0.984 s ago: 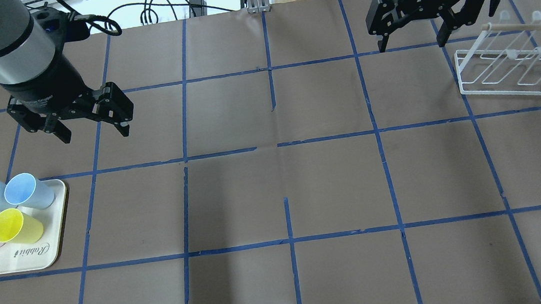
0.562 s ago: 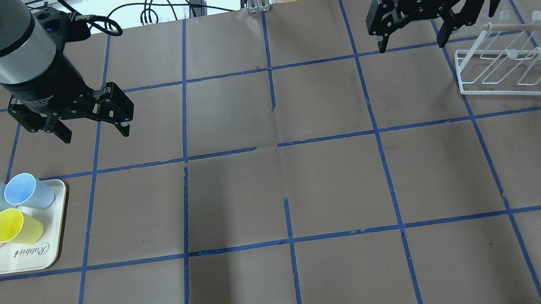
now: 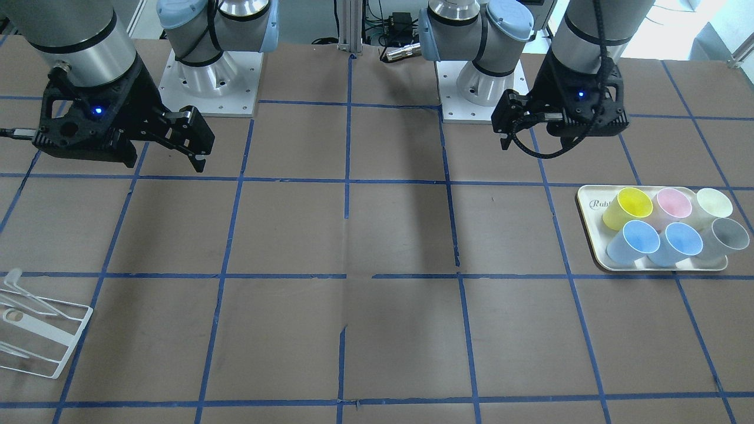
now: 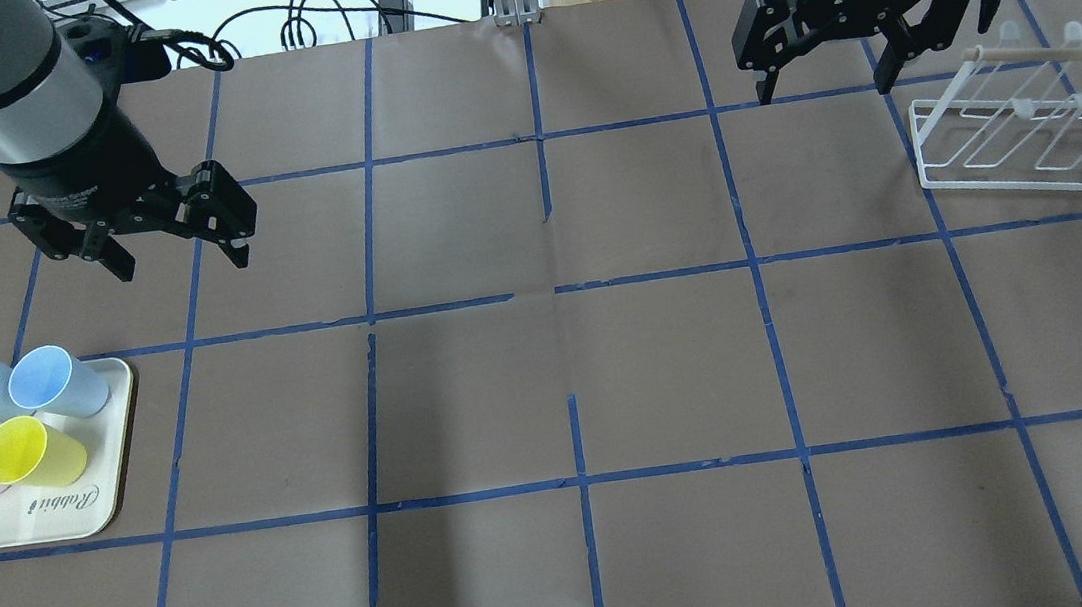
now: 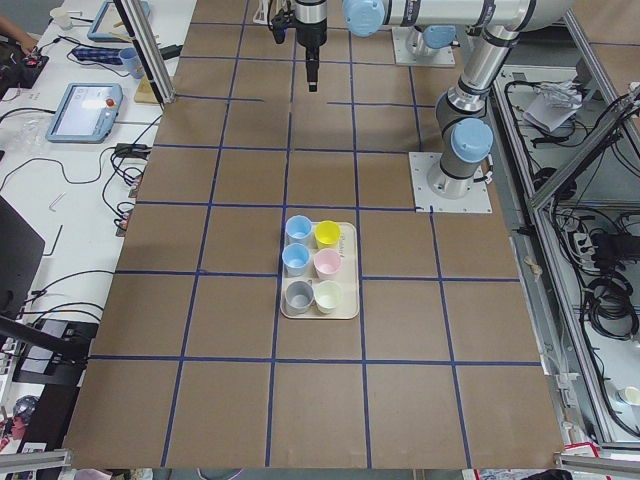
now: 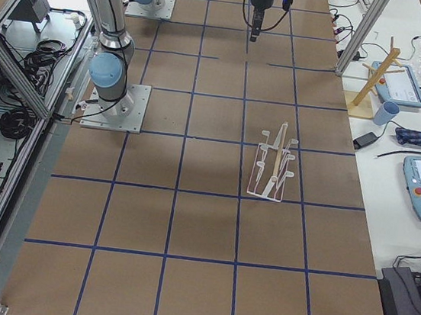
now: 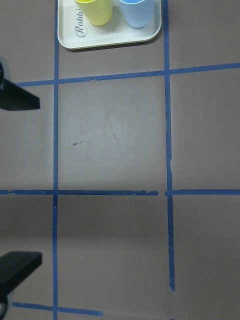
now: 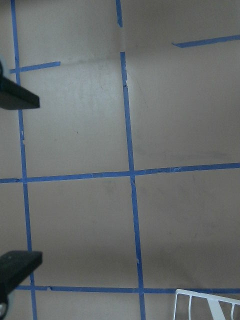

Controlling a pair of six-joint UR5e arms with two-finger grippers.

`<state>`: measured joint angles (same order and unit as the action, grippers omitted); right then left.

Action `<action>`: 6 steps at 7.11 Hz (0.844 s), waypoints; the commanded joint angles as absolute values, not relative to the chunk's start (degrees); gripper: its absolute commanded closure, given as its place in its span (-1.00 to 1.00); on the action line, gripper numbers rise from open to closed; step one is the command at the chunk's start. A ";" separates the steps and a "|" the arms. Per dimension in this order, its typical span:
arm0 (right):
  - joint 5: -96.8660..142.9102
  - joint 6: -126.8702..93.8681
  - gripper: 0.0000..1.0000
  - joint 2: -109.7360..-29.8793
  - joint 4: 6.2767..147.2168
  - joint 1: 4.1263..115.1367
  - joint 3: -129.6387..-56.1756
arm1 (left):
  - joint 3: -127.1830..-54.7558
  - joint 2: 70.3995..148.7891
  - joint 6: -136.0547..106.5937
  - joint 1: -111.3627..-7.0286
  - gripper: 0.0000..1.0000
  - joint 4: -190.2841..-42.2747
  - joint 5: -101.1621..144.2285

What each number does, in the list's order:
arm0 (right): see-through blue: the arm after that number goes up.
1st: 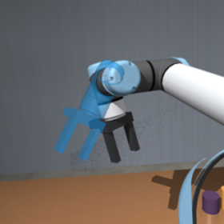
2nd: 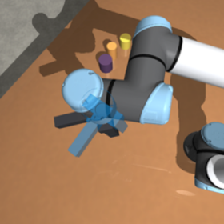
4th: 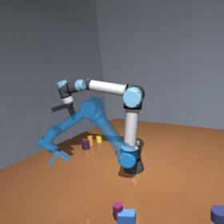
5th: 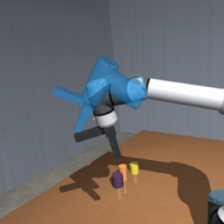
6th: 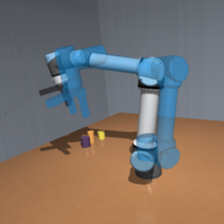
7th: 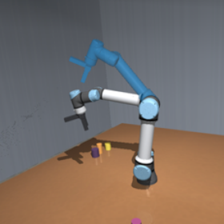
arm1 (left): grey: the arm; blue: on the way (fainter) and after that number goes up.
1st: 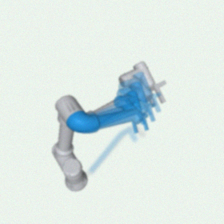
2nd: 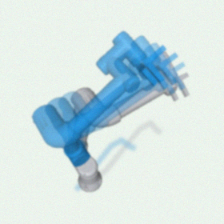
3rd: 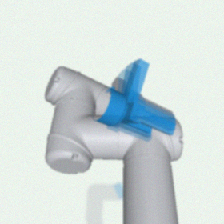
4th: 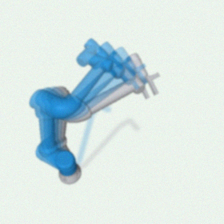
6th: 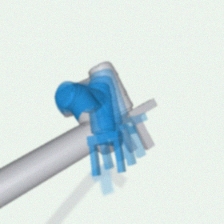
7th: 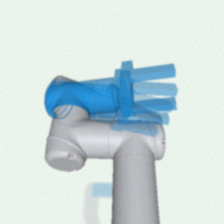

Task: Transfer IKEA cup to right arm and place on rack

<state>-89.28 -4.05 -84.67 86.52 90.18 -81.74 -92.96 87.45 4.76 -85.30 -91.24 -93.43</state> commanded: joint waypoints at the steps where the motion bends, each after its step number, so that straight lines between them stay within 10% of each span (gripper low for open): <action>1: -89.21 -4.13 -1.00 -84.64 86.75 90.18 -81.65 | -92.90 89.11 16.62 -78.26 -1.00 -89.39 -93.34; 6: -89.12 -4.31 -1.00 -84.73 86.75 90.26 -81.74 | -100.60 94.03 57.30 -59.54 -1.00 -72.48 -93.34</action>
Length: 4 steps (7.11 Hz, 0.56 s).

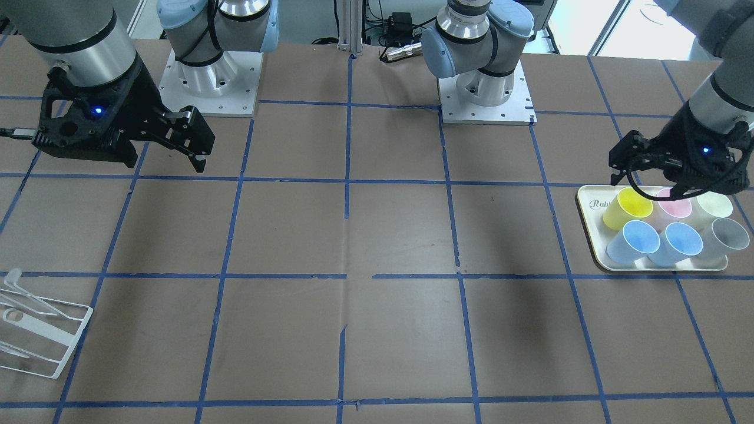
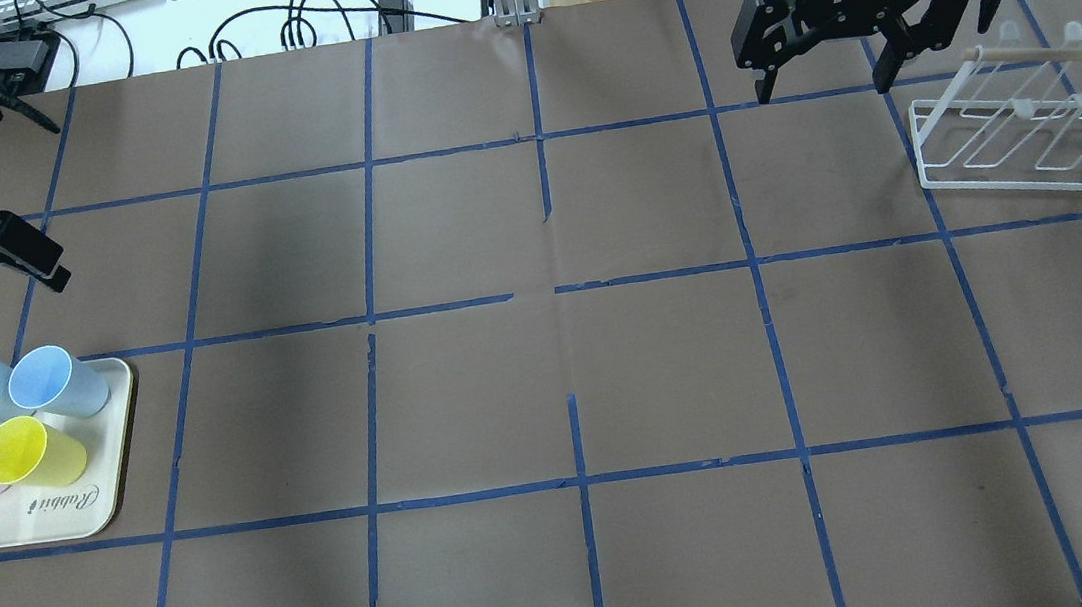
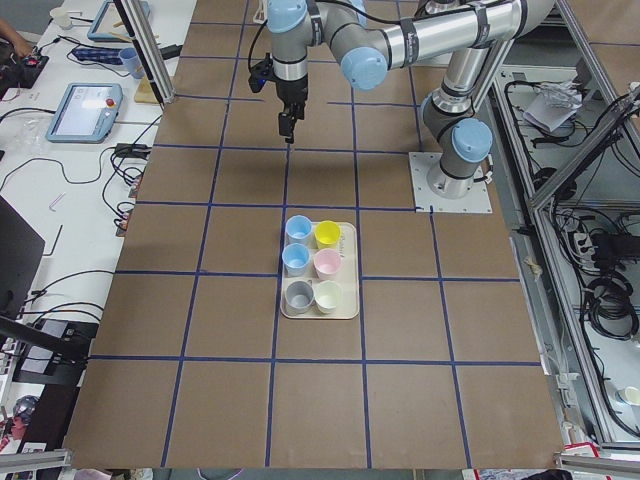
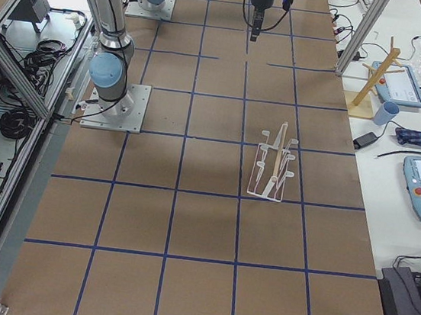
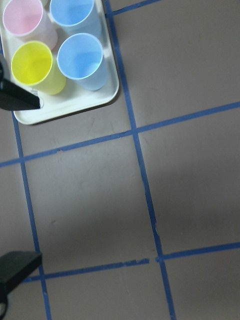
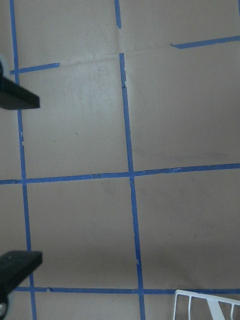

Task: Transfer IKEA cup to right arm and place on rack

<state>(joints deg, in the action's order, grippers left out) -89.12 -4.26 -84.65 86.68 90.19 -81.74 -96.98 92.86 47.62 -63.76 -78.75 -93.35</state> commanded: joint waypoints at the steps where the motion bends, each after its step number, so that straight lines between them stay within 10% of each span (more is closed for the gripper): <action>1: -89.12 -4.22 -1.00 -84.73 86.66 90.18 -81.74 | -103.77 95.00 62.09 -56.98 -1.00 -65.90 -93.25; 4: -89.03 -4.31 -1.00 -84.73 86.84 90.26 -81.56 | -104.33 99.04 71.16 -54.15 -1.00 -63.81 -92.90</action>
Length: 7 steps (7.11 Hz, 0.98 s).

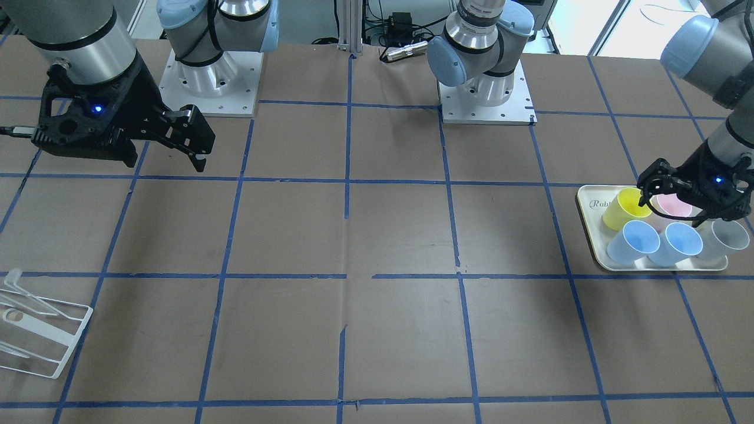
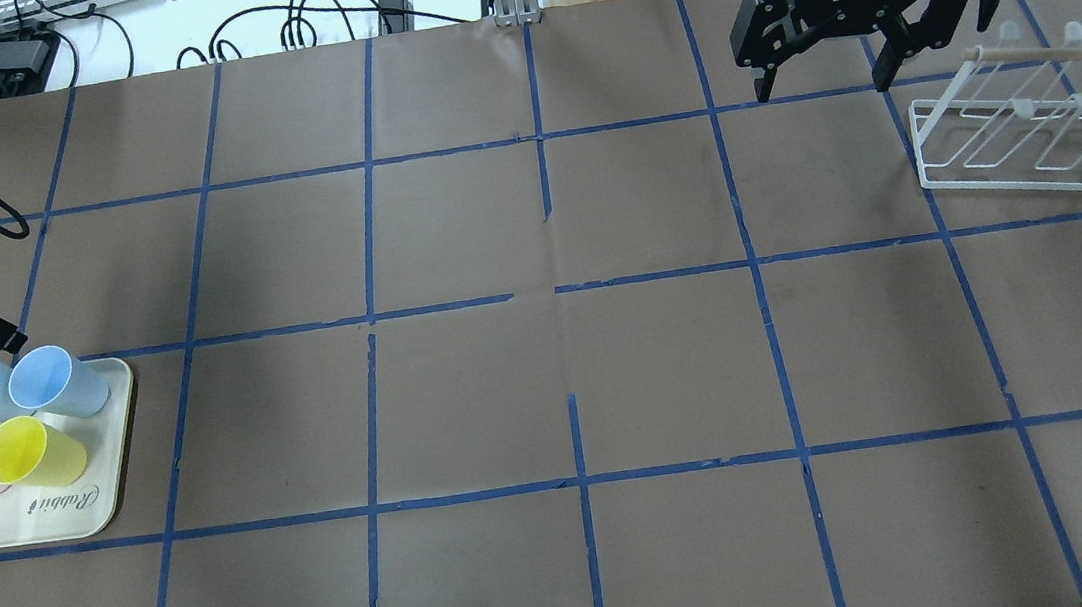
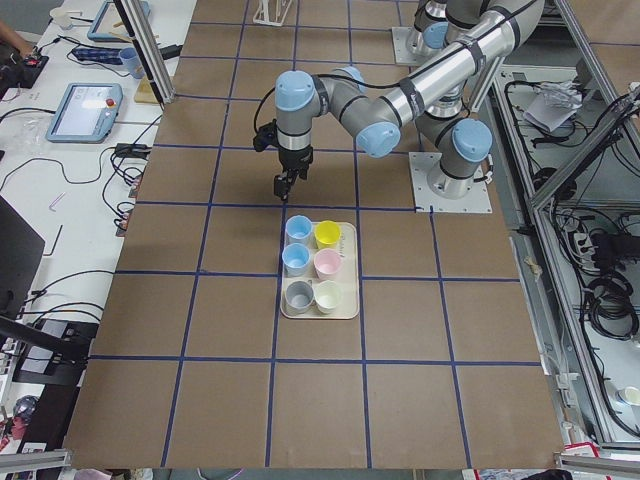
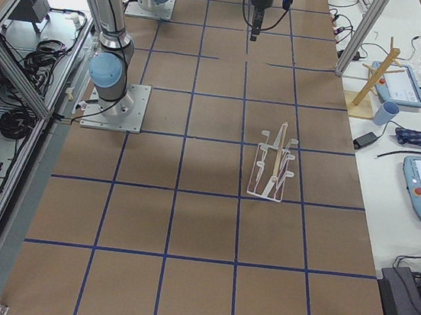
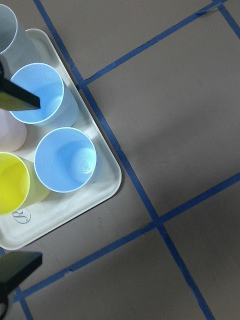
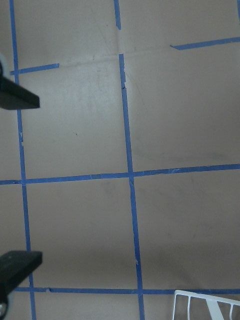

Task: Transfer IKEA cup to right arm and place on rack

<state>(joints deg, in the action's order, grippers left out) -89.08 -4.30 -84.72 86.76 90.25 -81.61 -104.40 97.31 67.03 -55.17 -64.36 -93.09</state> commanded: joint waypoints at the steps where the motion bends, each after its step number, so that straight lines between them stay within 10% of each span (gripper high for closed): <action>1: -89.03 -4.39 -1.00 -84.73 86.75 90.26 -81.56 | -103.98 100.62 76.50 -53.18 -1.00 -62.76 -91.68; 7: -89.03 -4.39 -1.00 -84.73 86.75 90.26 -81.56 | -101.52 107.66 85.42 -51.50 -0.74 -61.44 -91.23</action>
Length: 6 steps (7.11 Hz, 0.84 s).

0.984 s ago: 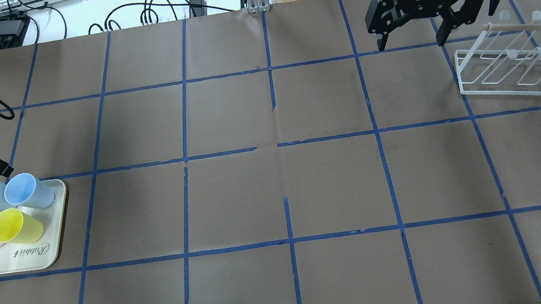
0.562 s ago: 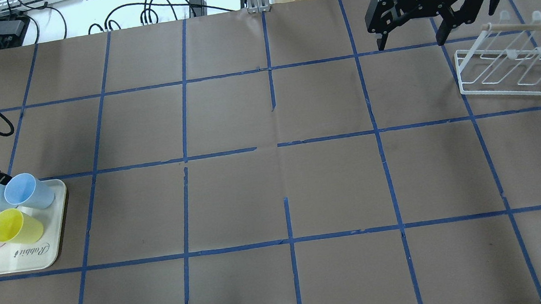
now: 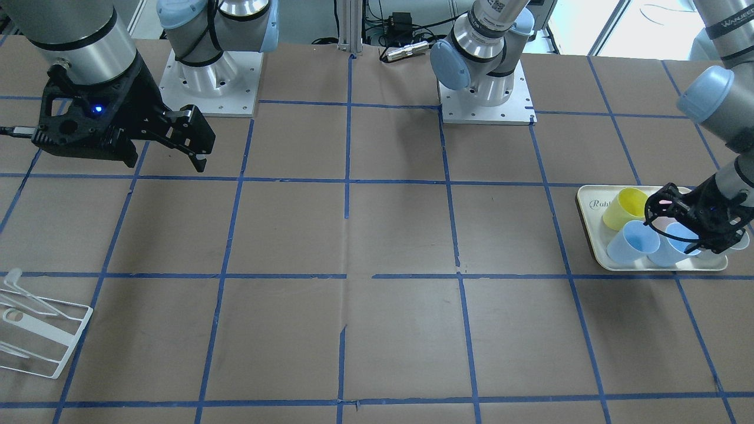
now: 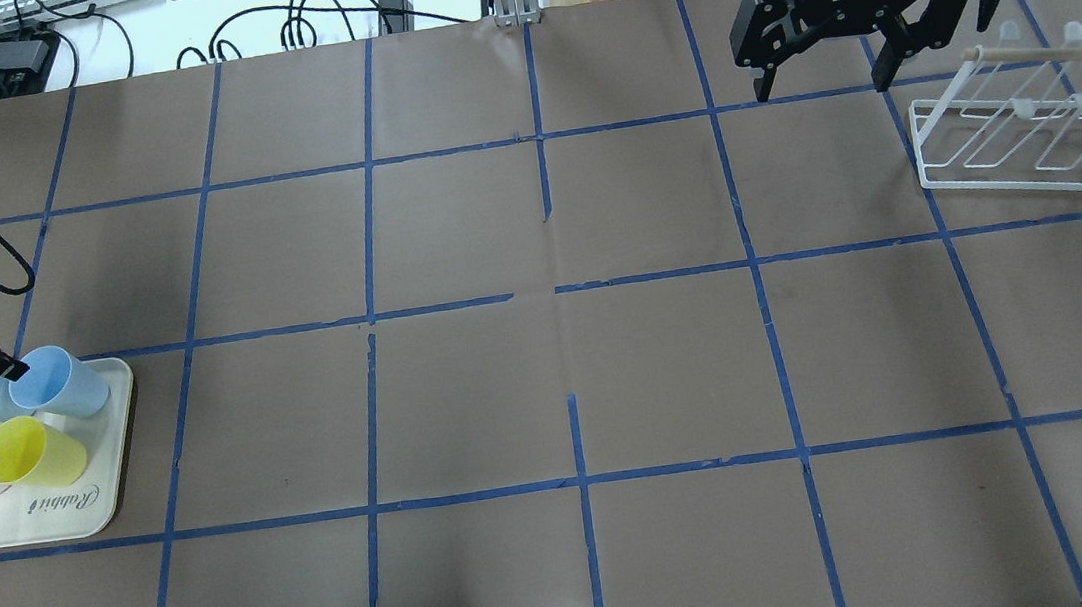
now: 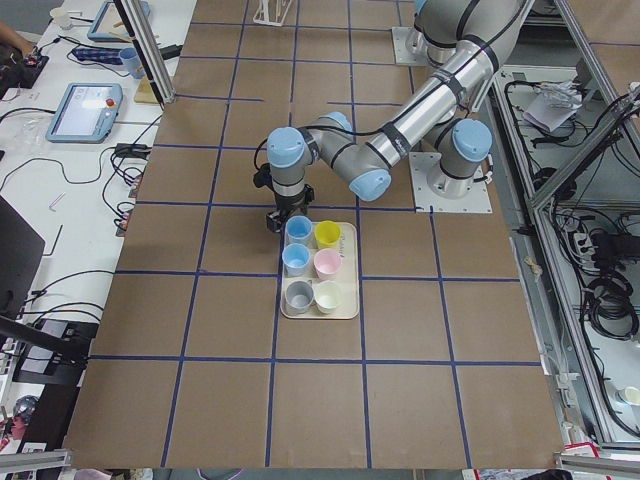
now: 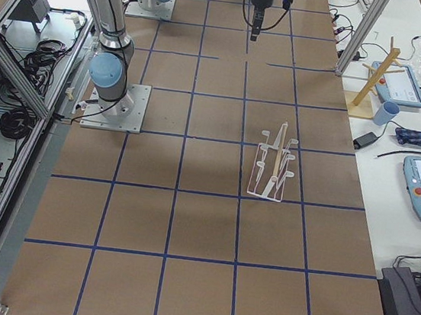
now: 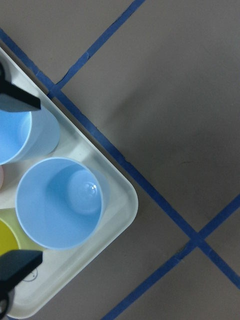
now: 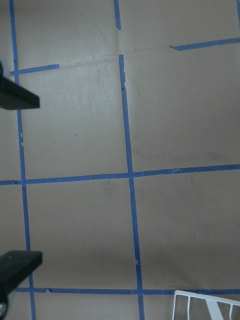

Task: Transfer IKEA cup to right arm and place on rack

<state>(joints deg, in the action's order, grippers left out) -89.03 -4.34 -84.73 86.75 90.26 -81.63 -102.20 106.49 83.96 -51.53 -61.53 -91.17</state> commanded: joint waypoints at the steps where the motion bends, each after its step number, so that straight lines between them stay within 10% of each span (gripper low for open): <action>1: -89.03 -4.31 -1.00 -84.73 86.75 90.26 -81.56 | -101.08 108.45 85.52 -51.50 -0.74 -61.44 -91.32; 6: -89.03 -4.22 -1.00 -84.73 86.75 90.26 -81.65 | -101.07 111.71 85.34 -51.94 -0.74 -61.44 -91.41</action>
<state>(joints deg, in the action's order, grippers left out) -89.07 -4.18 -84.71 86.75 90.26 -81.65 -101.08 111.16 85.34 -51.95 -61.44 -91.32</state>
